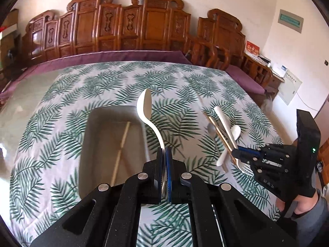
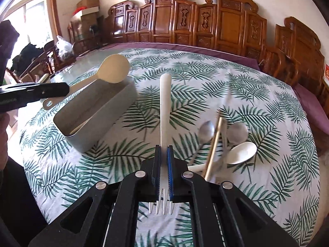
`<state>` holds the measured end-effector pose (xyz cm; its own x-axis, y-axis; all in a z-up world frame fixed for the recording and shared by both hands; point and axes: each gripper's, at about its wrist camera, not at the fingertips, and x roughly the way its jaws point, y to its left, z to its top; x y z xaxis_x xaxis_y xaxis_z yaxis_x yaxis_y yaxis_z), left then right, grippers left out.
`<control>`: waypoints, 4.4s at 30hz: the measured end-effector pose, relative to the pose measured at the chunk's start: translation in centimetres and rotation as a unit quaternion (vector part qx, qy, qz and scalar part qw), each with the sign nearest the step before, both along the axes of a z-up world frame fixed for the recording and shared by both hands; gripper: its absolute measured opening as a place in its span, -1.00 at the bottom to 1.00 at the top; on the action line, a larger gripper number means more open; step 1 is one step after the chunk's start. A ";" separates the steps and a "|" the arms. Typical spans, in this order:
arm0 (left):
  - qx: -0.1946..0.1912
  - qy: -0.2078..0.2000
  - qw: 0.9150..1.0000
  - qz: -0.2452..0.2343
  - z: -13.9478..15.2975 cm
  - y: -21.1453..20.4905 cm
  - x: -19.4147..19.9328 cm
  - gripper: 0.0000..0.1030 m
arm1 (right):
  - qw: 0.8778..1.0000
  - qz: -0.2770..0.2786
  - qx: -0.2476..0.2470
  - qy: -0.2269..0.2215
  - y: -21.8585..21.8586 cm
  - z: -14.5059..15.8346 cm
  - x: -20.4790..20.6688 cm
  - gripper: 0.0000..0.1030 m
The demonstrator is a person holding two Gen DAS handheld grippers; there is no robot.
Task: Organize utensils
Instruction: 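Carry the spoon into the grey tray and open the left gripper while the right holds the fork, then move the white fork over the grey tray and open the right gripper, then reach the right gripper back to the pile and grasp a wooden chopstick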
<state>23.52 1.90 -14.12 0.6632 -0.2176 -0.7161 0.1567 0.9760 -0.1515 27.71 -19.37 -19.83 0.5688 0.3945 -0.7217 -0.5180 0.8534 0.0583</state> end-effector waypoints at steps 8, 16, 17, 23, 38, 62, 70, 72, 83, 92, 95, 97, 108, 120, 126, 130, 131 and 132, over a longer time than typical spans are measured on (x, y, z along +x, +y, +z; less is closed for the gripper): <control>0.019 0.021 0.999 0.027 -1.2 2.5 0.6 -0.95 | 1.000 0.014 -0.004 0.000 1.3 -0.1 -0.7 -0.86; 0.031 0.061 0.996 0.054 -4.2 4.6 2.2 -0.95 | 1.000 0.014 0.003 0.007 1.3 -0.1 -0.8 -0.86; 0.031 0.065 0.996 0.057 -4.5 4.9 2.4 -0.95 | 1.000 0.015 0.005 0.008 1.3 -0.1 -0.8 -0.86; 0.028 0.085 0.993 0.078 -5.9 6.2 3.3 -0.95 | 1.000 0.016 0.014 0.016 1.5 -0.1 -0.8 -0.86; 0.029 0.068 0.993 0.090 -4.5 8.0 3.4 -0.55 | 0.998 0.031 0.039 0.028 4.9 1.3 -0.7 -0.86; 0.042 0.015 0.988 0.148 -1.3 14.7 2.8 0.70 | 0.989 0.053 0.096 0.097 17.2 0.0 5.4 -0.86; 0.045 0.016 0.988 0.144 -1.4 14.4 2.7 0.70 | 0.987 0.064 0.092 0.117 18.0 -1.9 5.0 -0.82; 0.045 0.016 0.989 0.143 -1.4 14.2 2.7 0.70 | 0.987 0.067 0.094 0.113 17.8 -1.7 4.9 -0.82; 0.027 0.003 0.993 0.113 -0.5 10.7 3.0 0.70 | 0.996 0.045 0.070 0.030 10.5 2.6 3.0 -0.82; 0.027 -0.016 0.998 0.050 -0.3 4.2 3.5 0.81 | 0.999 -0.031 0.007 -0.030 0.0 3.6 1.5 -0.67; 0.033 -0.018 0.998 0.040 -0.7 2.6 3.4 0.81 | 0.997 -0.064 0.004 -0.036 -3.0 3.1 1.3 -0.67; 0.028 -0.017 0.999 0.033 -1.0 1.6 3.4 0.81 | 0.996 -0.083 0.006 -0.036 -4.7 2.5 1.6 -0.67; 0.025 -0.007 1.000 0.003 -2.4 -2.6 2.9 0.81 | 0.995 -0.097 0.019 0.027 -7.8 -1.8 3.3 -0.67; 0.036 0.002 0.999 -0.021 -3.6 -5.1 2.5 0.81 | 0.993 -0.076 0.014 0.086 -5.6 -4.6 3.1 -0.67; 0.042 0.006 0.999 -0.028 -4.0 -5.7 2.4 0.81 | 0.990 -0.099 -0.018 0.094 -5.5 -5.7 3.4 -0.67; 0.043 0.005 0.999 -0.030 -3.9 -5.9 2.3 0.81 | 0.990 -0.106 -0.020 0.093 -5.8 -5.8 3.6 -0.67; 0.043 0.004 0.999 -0.031 -3.9 -5.9 2.2 0.81 | 0.990 -0.106 -0.022 0.094 -5.9 -5.9 3.7 -0.67; 0.043 0.004 0.999 -0.031 -3.9 -6.0 2.2 0.81 | 0.990 -0.106 -0.027 0.092 -5.8 -6.1 3.7 -0.67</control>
